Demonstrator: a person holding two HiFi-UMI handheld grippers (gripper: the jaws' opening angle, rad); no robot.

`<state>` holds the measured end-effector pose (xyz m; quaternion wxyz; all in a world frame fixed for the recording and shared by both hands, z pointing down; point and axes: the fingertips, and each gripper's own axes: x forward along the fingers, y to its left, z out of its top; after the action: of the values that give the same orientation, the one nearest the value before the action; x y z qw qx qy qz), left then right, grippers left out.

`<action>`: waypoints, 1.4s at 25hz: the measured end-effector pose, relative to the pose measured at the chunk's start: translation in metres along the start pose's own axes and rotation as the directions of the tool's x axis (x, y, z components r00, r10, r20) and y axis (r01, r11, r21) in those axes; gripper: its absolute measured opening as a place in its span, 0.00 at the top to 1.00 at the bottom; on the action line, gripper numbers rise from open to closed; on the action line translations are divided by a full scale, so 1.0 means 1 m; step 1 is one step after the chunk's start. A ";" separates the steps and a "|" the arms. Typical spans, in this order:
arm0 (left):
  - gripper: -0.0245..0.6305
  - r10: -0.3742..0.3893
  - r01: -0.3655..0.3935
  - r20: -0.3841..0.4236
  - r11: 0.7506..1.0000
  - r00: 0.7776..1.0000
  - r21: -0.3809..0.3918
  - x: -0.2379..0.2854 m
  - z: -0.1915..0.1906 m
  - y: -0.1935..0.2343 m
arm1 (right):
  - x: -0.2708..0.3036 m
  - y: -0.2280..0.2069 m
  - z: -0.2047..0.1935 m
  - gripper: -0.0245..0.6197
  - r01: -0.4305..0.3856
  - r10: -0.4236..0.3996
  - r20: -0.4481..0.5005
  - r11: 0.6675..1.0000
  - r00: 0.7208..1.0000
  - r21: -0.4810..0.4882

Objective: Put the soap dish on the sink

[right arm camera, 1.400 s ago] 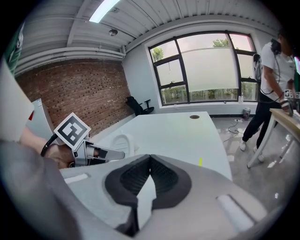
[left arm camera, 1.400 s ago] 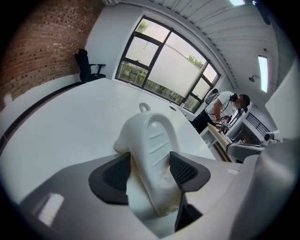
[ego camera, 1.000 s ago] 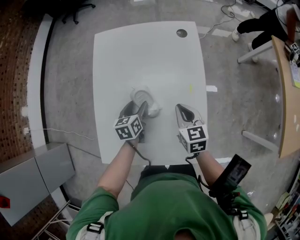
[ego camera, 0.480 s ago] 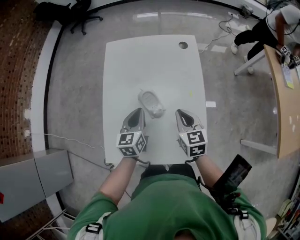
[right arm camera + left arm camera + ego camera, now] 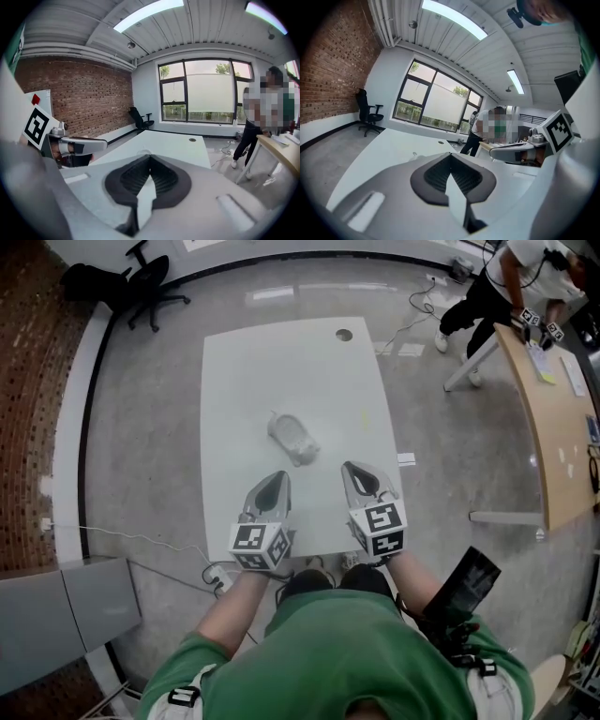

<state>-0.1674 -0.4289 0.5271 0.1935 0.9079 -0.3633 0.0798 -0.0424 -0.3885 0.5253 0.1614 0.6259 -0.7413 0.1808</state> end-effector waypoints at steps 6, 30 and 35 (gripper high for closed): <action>0.95 0.036 -0.037 0.049 0.999 0.998 0.008 -0.030 0.000 -0.018 | -0.025 0.012 0.000 0.96 -0.038 0.039 0.043 0.999 0.998 -0.020; 0.95 0.068 -0.076 0.142 0.996 0.988 0.053 -0.132 -0.012 -0.168 | -0.192 0.031 -0.030 0.96 -0.164 0.169 0.144 0.985 0.975 -0.044; 0.95 0.033 -0.042 0.158 0.998 0.987 0.055 -0.151 -0.009 -0.171 | -0.207 0.039 -0.025 0.96 -0.112 0.118 0.154 0.993 0.981 -0.044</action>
<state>-0.1584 -0.2175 0.4422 0.1363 0.9095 -0.3921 0.0221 -0.0468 -0.1908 0.4486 0.1028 0.5913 -0.7897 0.1272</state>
